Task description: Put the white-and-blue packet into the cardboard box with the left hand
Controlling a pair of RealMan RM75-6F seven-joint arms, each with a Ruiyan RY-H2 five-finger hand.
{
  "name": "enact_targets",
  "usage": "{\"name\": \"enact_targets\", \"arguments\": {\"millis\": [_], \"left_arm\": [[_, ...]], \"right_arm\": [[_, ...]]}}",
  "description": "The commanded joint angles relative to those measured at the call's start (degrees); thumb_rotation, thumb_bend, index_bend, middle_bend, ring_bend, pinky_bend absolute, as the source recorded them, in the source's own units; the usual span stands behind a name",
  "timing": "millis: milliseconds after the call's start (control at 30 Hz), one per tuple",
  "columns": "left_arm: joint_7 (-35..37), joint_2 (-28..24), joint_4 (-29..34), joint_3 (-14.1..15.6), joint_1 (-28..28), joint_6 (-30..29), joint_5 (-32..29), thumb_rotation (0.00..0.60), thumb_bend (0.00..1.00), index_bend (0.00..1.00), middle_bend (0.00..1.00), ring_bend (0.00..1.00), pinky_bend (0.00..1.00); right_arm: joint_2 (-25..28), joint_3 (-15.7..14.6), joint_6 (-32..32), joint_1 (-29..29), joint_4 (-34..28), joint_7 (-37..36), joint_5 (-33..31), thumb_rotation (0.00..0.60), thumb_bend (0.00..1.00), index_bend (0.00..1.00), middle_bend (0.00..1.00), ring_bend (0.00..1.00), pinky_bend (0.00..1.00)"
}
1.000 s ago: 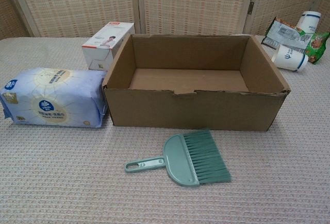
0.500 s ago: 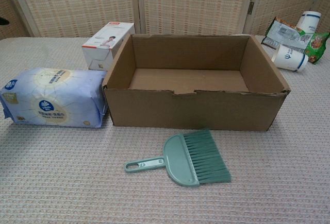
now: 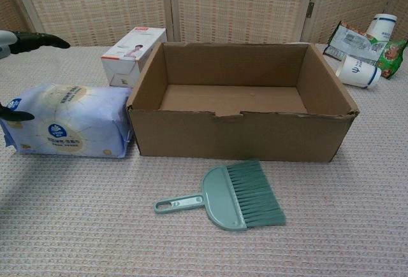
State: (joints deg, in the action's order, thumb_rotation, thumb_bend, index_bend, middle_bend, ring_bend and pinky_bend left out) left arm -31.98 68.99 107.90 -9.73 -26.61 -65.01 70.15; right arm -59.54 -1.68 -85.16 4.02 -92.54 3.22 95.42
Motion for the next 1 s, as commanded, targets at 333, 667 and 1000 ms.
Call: {"name": "enact_targets", "arguments": {"millis": [333, 667, 1000], "left_arm": [[-7.03, 4.73, -5.10, -0.88, -6.57, 4.85, -10.90, 0.600, 0.18, 0.00, 0.00, 0.00, 0.10], [-10.06, 6.04, -8.26, 0.03, -11.33, 8.45, -19.29, 0.600, 0.18, 0.00, 0.00, 0.00, 0.09], [-10.62, 6.72, -11.92, 0.51, -15.13, 10.20, -24.89, 0.600, 0.18, 0.00, 0.00, 0.00, 0.09]], "right_arm": [[0.17, 0.28, -0.33, -0.04, -0.01, -0.19, -0.26, 0.600, 0.00, 0.06, 0.03, 0.00, 0.00], [0.18, 0.45, -0.53, -0.09, 0.04, -0.08, -0.40, 0.600, 0.00, 0.06, 0.03, 0.00, 0.00], [0.26, 0.70, -0.76, -0.13, 0.07, -0.14, -0.65, 0.600, 0.00, 0.06, 0.03, 0.00, 0.00]]}}
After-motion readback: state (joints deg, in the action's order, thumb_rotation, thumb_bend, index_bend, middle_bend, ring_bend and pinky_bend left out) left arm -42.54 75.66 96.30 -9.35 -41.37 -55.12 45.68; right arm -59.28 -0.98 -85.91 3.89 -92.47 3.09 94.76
